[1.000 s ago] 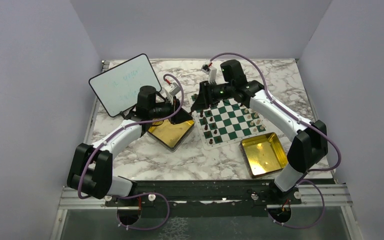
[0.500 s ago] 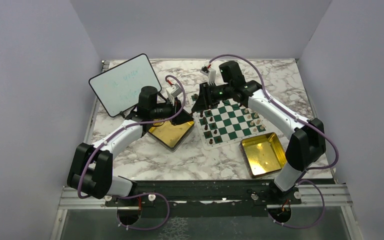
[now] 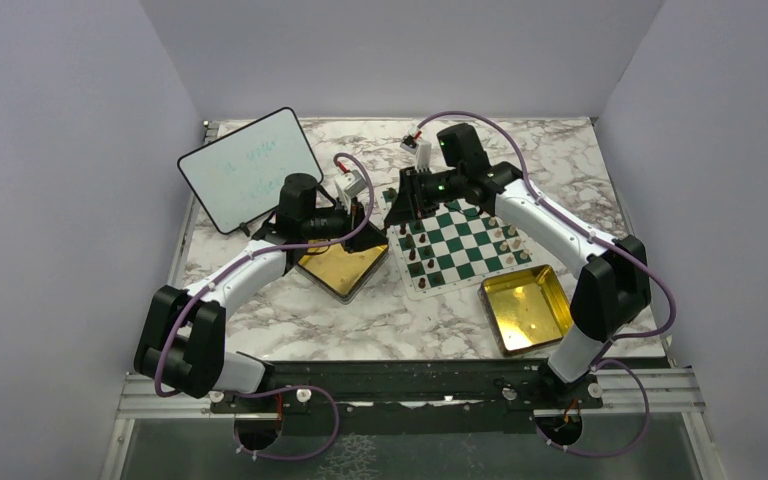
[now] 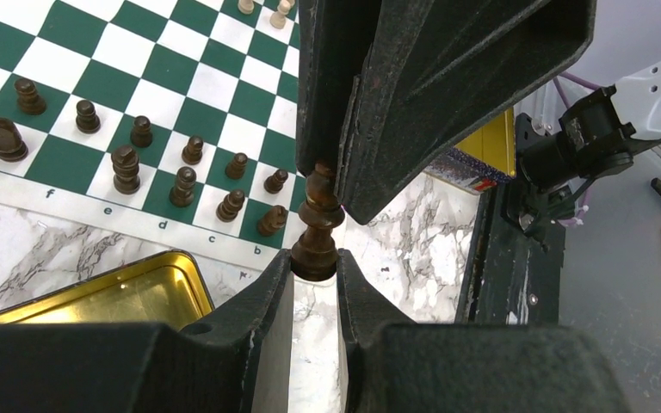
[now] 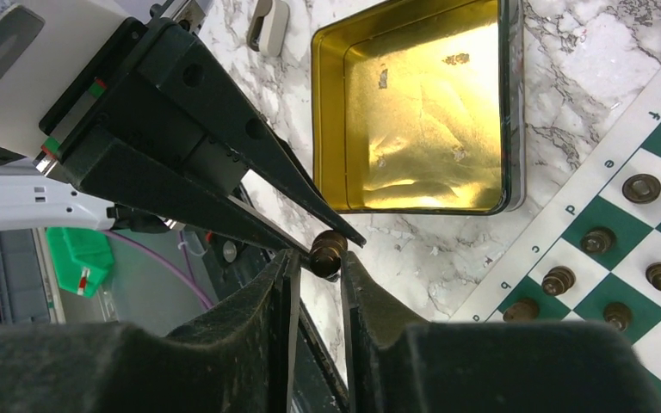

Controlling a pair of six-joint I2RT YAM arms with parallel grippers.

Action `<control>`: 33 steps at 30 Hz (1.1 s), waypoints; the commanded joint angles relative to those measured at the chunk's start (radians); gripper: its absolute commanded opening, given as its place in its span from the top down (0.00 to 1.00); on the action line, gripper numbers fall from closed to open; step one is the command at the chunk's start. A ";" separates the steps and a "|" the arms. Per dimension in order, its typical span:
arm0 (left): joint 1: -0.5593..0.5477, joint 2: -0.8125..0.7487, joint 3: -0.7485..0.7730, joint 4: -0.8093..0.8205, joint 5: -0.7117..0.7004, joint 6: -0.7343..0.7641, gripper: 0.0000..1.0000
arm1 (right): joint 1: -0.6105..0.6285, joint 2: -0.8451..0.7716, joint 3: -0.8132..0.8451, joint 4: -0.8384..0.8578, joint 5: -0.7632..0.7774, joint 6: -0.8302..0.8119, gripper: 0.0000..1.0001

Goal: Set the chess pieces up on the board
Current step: Place the chess piece on the chessboard.

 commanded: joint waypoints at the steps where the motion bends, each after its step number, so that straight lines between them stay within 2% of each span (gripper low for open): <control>1: -0.010 -0.031 -0.005 0.018 0.033 0.036 0.90 | 0.003 0.011 -0.003 -0.013 -0.028 0.005 0.71; 5: -0.011 -0.036 -0.014 0.019 0.033 0.035 0.90 | 0.003 0.014 -0.006 -0.014 -0.037 0.003 0.72; 11: -0.012 -0.052 -0.027 0.022 0.021 0.034 0.89 | 0.002 0.001 -0.030 -0.007 -0.044 -0.003 0.89; 13: -0.012 -0.053 -0.022 0.014 0.003 0.028 0.79 | 0.004 -0.003 -0.032 -0.008 -0.039 -0.007 0.92; 17: -0.012 -0.058 -0.007 -0.028 -0.046 0.021 0.49 | 0.003 -0.022 -0.036 0.001 0.023 0.005 0.93; 19: -0.012 -0.061 -0.001 -0.053 -0.067 0.025 0.33 | 0.004 -0.037 -0.036 0.009 0.087 0.011 0.94; 22: -0.012 -0.071 0.000 -0.079 -0.102 0.028 0.17 | 0.003 -0.066 -0.044 0.026 0.222 0.016 0.94; 23: -0.012 -0.071 0.003 -0.090 -0.115 0.029 0.07 | 0.003 -0.075 -0.048 0.034 0.272 0.014 0.94; 24: -0.011 -0.073 0.006 -0.101 -0.131 0.028 0.02 | 0.003 -0.085 -0.055 0.045 0.317 0.013 0.94; 28: -0.008 -0.072 0.026 -0.155 -0.209 0.023 0.01 | 0.003 -0.119 -0.091 0.102 0.473 -0.010 0.94; 33: 0.018 -0.067 0.054 -0.200 -0.304 -0.031 0.01 | 0.004 -0.137 -0.159 0.244 0.572 -0.071 0.94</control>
